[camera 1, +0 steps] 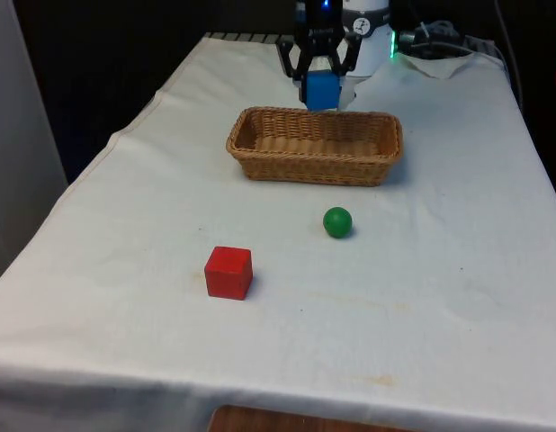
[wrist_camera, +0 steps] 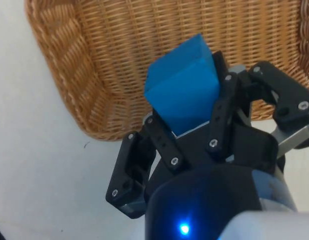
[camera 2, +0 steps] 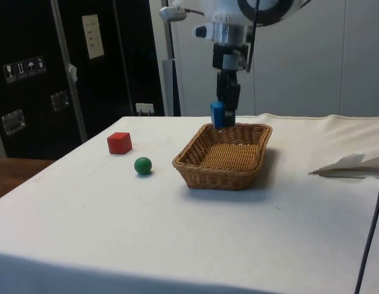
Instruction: Place all non-red objects into the basket.
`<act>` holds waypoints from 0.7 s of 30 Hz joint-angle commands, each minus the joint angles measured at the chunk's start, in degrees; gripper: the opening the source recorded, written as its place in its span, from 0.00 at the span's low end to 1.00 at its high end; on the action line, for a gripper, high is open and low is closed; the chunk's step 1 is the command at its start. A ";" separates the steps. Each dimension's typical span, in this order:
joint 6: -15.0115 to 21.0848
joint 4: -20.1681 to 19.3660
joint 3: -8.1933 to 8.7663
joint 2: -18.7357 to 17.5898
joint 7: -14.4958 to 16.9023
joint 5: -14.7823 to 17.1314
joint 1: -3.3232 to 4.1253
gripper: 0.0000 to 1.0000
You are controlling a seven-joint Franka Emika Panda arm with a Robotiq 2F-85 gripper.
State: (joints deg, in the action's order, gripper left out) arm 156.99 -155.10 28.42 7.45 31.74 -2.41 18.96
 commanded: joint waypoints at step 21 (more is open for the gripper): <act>11.46 -2.18 -1.95 -10.14 0.69 5.67 0.17 0.03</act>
State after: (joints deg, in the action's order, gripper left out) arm 168.33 -156.70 27.16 -3.90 31.57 1.55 19.02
